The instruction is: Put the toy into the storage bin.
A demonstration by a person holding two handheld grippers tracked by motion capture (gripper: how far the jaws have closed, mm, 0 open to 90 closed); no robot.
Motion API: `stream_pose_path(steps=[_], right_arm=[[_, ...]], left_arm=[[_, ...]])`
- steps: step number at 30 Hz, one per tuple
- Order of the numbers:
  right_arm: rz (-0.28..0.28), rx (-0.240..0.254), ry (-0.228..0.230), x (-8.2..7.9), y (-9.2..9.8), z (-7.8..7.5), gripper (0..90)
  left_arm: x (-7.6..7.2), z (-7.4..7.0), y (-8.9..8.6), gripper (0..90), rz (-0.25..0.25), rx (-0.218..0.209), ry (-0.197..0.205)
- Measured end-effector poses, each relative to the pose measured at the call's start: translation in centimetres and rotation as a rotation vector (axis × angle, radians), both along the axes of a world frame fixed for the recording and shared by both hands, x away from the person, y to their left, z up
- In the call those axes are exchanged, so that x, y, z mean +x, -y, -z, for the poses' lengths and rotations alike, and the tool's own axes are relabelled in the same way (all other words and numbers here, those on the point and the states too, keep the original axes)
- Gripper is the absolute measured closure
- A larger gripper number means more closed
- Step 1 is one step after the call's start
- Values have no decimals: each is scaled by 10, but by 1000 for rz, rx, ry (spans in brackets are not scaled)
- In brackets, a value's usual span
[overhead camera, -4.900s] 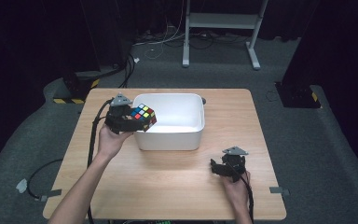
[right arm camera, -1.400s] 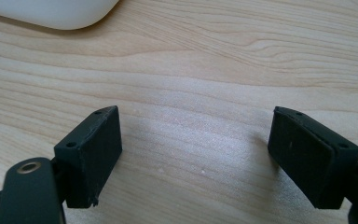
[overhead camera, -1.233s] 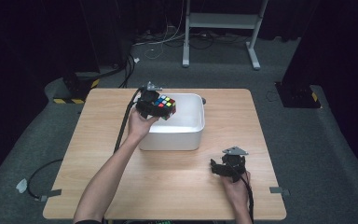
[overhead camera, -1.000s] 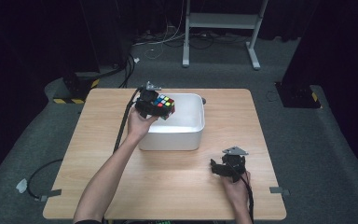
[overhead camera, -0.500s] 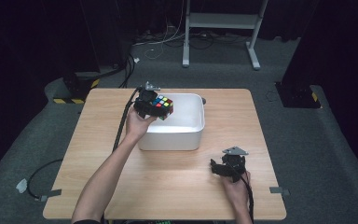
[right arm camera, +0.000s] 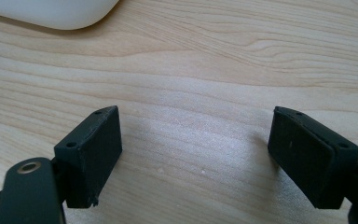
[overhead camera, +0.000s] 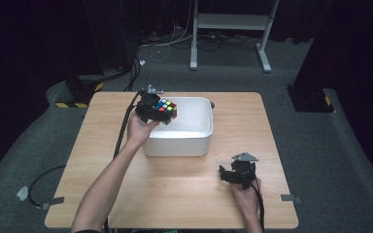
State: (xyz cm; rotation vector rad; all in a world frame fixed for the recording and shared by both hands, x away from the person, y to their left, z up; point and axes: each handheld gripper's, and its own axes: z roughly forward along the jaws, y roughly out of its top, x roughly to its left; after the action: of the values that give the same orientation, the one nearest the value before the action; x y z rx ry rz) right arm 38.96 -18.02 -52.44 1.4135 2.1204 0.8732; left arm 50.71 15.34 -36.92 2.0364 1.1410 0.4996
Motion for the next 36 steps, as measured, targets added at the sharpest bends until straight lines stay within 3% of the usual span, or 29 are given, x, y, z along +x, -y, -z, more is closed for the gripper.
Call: stream_pose_path(steps=[16,29,36], right_arm=[[0,0,0,0,0,0,172],[0,0,0,0,0,0,172],[0,0,0,0,0,0,172]], left_arm=[[-9,0,-11,339,-9,2,11],[-20,-8,-20,339,-1,-4,37],[-26,-12,-19,339,11,13,54]])
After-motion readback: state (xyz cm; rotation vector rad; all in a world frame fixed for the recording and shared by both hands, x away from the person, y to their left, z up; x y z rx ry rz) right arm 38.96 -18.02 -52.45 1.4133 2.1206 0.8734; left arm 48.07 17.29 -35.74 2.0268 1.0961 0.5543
